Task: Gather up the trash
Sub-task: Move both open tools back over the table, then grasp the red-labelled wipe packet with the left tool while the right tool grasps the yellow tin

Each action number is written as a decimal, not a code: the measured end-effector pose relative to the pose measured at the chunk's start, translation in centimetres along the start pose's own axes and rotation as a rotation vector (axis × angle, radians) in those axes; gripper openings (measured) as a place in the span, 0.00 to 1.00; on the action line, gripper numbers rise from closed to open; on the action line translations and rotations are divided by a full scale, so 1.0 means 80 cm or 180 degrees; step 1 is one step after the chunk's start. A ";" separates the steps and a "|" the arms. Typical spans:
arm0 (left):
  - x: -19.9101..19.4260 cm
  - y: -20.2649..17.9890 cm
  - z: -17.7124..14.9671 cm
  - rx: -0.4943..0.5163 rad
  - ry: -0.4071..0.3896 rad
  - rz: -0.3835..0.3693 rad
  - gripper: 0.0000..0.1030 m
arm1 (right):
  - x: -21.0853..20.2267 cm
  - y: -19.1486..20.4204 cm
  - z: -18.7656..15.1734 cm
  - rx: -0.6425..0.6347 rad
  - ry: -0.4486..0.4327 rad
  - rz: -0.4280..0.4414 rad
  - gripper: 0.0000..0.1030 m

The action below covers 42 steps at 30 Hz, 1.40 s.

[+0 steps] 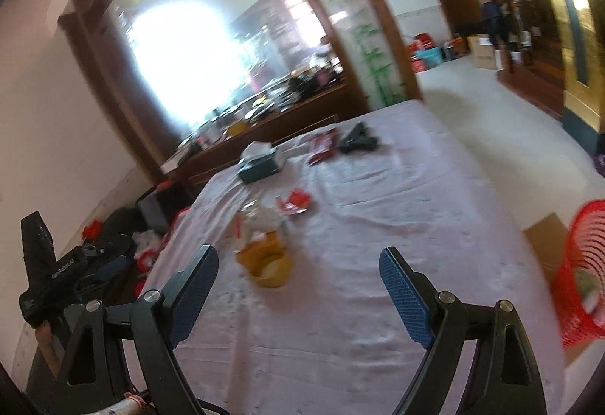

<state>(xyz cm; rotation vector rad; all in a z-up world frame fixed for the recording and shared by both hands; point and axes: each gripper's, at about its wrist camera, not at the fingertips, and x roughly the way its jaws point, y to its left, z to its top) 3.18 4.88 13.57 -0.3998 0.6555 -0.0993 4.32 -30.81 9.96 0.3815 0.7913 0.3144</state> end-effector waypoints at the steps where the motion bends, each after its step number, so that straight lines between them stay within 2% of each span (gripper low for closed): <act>1: 0.001 0.005 0.000 -0.0006 0.0007 0.0013 0.75 | 0.012 0.008 0.000 -0.0022 0.0054 0.0050 0.87; 10: 0.018 0.042 -0.007 -0.0055 0.0069 0.0105 0.75 | 0.121 0.058 -0.024 -0.0090 0.0590 0.0196 0.87; 18: 0.058 0.081 -0.012 -0.0159 0.0200 0.0208 0.75 | 0.228 0.075 -0.055 -0.0030 0.1029 -0.0059 0.87; 23: 0.078 0.102 -0.013 -0.0228 0.0297 0.0250 0.75 | 0.280 0.073 -0.062 0.0110 0.1168 -0.0233 0.87; 30: 0.104 0.120 -0.012 -0.0260 0.0407 0.0298 0.75 | 0.333 0.082 -0.063 0.0040 0.1226 -0.0574 0.87; 37: 0.142 0.118 -0.002 -0.0222 0.0620 0.0238 0.75 | 0.372 0.091 -0.074 -0.0171 0.1343 -0.0895 0.87; 38: 0.147 0.114 0.000 -0.0188 0.0631 0.0229 0.75 | 0.375 0.090 -0.077 -0.0212 0.1362 -0.0925 0.86; 40: 0.156 0.102 0.007 -0.0089 0.0643 0.0201 0.75 | 0.375 0.086 -0.079 -0.0283 0.1346 -0.1000 0.73; 42: 0.168 0.088 0.013 0.0021 0.0668 0.0163 0.75 | 0.368 0.077 -0.077 -0.0272 0.1344 -0.0957 0.72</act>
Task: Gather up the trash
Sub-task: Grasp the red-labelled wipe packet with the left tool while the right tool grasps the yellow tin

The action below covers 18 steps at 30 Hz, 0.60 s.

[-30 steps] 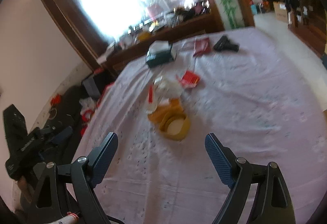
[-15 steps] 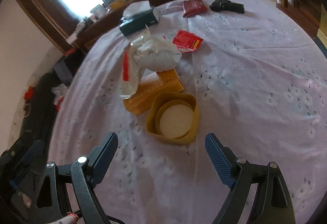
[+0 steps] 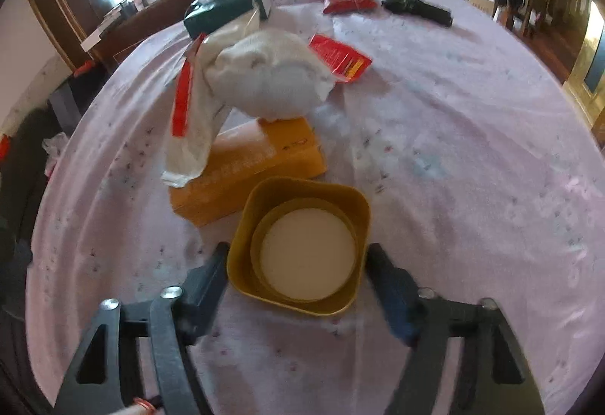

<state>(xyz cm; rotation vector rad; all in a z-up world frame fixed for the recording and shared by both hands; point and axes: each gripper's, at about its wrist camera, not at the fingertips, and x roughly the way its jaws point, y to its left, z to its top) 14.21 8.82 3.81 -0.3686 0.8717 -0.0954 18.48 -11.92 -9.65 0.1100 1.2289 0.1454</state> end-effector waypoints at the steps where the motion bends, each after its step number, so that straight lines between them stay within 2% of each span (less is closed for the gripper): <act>1: 0.007 -0.008 0.004 0.0062 0.0020 -0.0025 0.75 | -0.003 -0.005 -0.001 0.0020 -0.0005 0.0035 0.72; 6: 0.062 -0.048 0.014 0.0358 0.0329 -0.0222 0.74 | -0.021 -0.050 -0.012 0.0149 -0.0016 0.0186 0.72; 9: 0.094 -0.060 0.017 0.0481 0.0506 -0.0197 0.74 | -0.036 -0.074 -0.018 0.0218 -0.0103 0.0272 0.72; 12: 0.113 -0.064 0.024 0.0574 0.0556 -0.0102 0.74 | -0.050 -0.095 -0.022 0.0263 -0.0258 0.0472 0.72; 18: 0.129 -0.050 0.035 0.0515 0.0583 -0.0001 0.74 | -0.061 -0.112 -0.022 0.0248 -0.0506 0.0738 0.72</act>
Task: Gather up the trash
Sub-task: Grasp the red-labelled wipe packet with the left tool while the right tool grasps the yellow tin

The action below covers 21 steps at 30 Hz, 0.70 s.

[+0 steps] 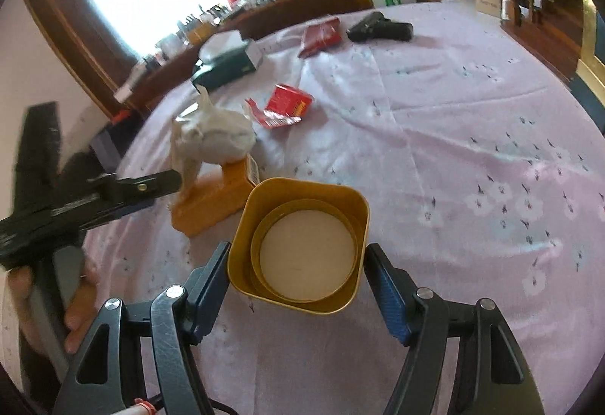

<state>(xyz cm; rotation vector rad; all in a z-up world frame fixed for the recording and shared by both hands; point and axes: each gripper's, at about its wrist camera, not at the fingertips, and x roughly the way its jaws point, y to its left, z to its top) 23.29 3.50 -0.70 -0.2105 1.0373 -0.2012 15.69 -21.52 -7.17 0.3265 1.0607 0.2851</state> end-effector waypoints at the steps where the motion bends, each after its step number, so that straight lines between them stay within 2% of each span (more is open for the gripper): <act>1: 0.002 0.001 0.002 0.0012 0.0006 -0.0008 0.74 | 0.000 -0.002 -0.001 0.0006 -0.0026 0.0071 0.72; 5: 0.015 -0.006 0.016 0.0129 0.0108 -0.0214 0.74 | 0.006 -0.006 -0.002 0.0051 -0.0021 0.0262 0.72; 7: 0.026 -0.008 0.023 0.0153 0.0183 -0.0225 0.74 | 0.008 -0.008 -0.003 0.0064 -0.0012 0.0276 0.72; 9: 0.030 -0.008 0.027 0.0176 0.0164 -0.0272 0.69 | 0.008 -0.011 -0.003 0.0099 -0.0020 0.0304 0.72; 10: 0.031 -0.011 0.029 0.0231 0.0162 -0.0265 0.55 | 0.008 -0.012 -0.003 0.0101 -0.0028 0.0297 0.72; 16: 0.015 -0.019 0.013 0.0400 0.0011 0.0018 0.46 | 0.005 -0.016 -0.003 0.0122 -0.0067 0.0279 0.72; 21: -0.039 -0.012 -0.025 0.0269 -0.0224 0.0038 0.46 | 0.002 -0.017 -0.003 0.0110 -0.0115 0.0295 0.72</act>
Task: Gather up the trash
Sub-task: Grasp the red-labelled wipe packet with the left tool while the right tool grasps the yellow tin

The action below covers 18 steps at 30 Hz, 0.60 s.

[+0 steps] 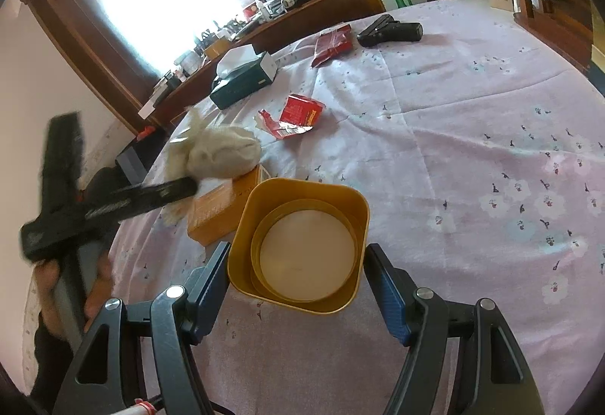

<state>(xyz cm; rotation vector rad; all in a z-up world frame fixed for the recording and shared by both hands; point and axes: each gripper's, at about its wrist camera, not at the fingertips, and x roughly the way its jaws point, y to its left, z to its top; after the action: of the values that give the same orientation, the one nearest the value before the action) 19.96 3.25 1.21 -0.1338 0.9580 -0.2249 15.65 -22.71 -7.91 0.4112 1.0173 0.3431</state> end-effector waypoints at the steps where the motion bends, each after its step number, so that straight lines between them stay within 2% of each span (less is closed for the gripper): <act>1: -0.010 0.002 -0.009 -0.0062 -0.0021 0.0010 0.46 | -0.001 0.000 0.000 -0.0004 -0.0015 0.0008 0.72; 6: -0.062 -0.002 -0.058 -0.0287 -0.0161 -0.0019 0.46 | -0.014 0.007 0.001 -0.0037 -0.0065 0.0050 0.72; 8: -0.083 -0.010 -0.077 -0.0298 -0.0281 0.0053 0.46 | -0.033 0.011 -0.002 -0.0045 -0.0136 0.0043 0.72; 11: -0.108 -0.026 -0.102 -0.0320 -0.0393 0.0102 0.46 | -0.076 0.012 -0.013 -0.0010 -0.0234 -0.0006 0.72; 14: -0.122 -0.046 -0.122 -0.0342 -0.0407 0.0016 0.46 | -0.131 0.007 -0.031 0.0031 -0.0351 0.0025 0.72; 18: -0.138 -0.096 -0.144 -0.0145 -0.0468 -0.0129 0.46 | -0.195 -0.001 -0.056 0.0035 -0.0551 -0.0107 0.72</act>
<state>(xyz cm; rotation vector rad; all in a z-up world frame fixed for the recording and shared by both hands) 3.40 -1.58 5.03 -0.2090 0.8151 -0.2274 4.16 -29.22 1.60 0.4257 0.8563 0.2671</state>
